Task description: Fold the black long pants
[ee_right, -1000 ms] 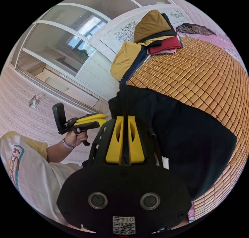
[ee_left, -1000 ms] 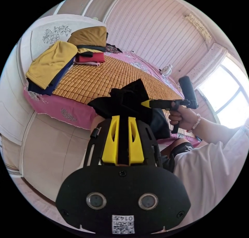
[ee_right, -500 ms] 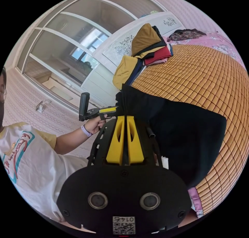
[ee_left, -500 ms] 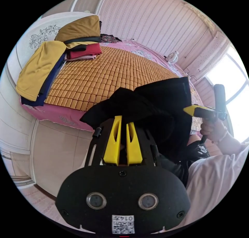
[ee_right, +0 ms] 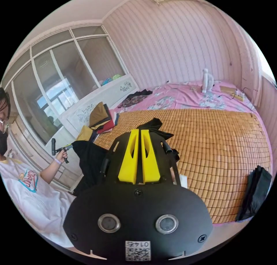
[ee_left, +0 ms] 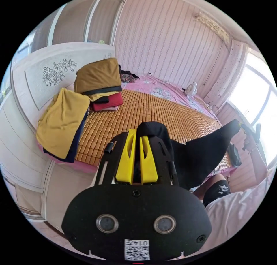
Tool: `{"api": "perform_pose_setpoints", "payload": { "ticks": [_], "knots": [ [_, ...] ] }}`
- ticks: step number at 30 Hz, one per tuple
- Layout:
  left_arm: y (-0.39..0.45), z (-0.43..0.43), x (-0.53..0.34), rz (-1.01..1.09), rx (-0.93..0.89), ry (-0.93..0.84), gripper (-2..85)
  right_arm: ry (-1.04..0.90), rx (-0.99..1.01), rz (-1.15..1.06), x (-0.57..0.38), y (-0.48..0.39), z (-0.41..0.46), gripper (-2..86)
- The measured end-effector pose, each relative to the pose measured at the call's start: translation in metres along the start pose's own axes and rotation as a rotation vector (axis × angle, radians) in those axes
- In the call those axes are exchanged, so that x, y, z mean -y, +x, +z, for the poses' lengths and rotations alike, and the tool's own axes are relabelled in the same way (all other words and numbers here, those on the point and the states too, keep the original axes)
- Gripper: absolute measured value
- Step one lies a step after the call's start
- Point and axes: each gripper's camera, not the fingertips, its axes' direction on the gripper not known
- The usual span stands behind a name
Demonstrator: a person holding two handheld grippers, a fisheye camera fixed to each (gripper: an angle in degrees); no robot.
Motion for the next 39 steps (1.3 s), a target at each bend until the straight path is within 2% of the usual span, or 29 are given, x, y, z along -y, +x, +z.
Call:
{"api": "perform_pose_setpoints", "payload": {
  "ticks": [2, 6, 8, 10, 14, 18, 23, 26, 30, 32, 35, 38, 39],
  "knots": [
    [-0.002, -0.010, 0.028, 0.004, -0.012, 0.060, -0.9, 0.053, -0.106, 0.019, 0.015, 0.021, -0.031, 0.7],
    [-0.011, -0.019, 0.085, 0.013, 0.018, 0.120, -0.9, -0.007, -0.297, 0.077, 0.033, 0.072, -0.057, 1.1],
    [-0.016, -0.015, 0.105, 0.018, 0.024, 0.122, -0.9, -0.059, -0.318, 0.145, 0.037, 0.100, -0.056, 1.5],
    [-0.021, -0.004, 0.122, 0.014, 0.028, 0.104, -0.9, -0.108, -0.323, 0.230, 0.037, 0.130, -0.049, 2.3],
    [-0.030, 0.046, 0.140, -0.019, 0.053, -0.022, -0.9, -0.125, -0.481, 0.407, 0.021, 0.176, -0.027, 5.2],
    [-0.040, 0.090, 0.144, -0.036, 0.082, -0.134, -0.9, -0.221, -0.463, 0.418, 0.001, 0.191, 0.017, 6.9],
    [-0.056, 0.118, 0.152, -0.075, 0.107, -0.167, -0.9, -0.382, -0.412, 0.390, -0.006, 0.203, 0.085, 7.7],
    [-0.067, 0.129, 0.159, -0.093, 0.125, -0.170, -0.9, -0.366, -0.438, 0.418, 0.005, 0.213, 0.115, 8.9],
    [-0.077, 0.146, 0.167, -0.089, 0.151, -0.188, -0.9, -0.267, -0.525, 0.596, 0.018, 0.242, 0.132, 10.0],
    [-0.080, 0.155, 0.170, -0.083, 0.159, -0.196, -0.9, -0.312, -0.556, 0.648, 0.016, 0.256, 0.143, 8.6],
    [-0.087, 0.168, 0.171, -0.086, 0.168, -0.215, -0.9, -0.388, -0.645, 0.545, 0.012, 0.256, 0.150, 3.6],
    [-0.095, 0.175, 0.174, -0.102, 0.106, -0.202, -0.9, -0.371, -0.540, 0.549, 0.013, 0.259, 0.129, 1.3],
    [-0.097, 0.174, 0.178, -0.097, 0.077, -0.182, -0.9, -0.295, -0.498, 0.544, 0.013, 0.256, 0.110, 1.0]
  ]
}}
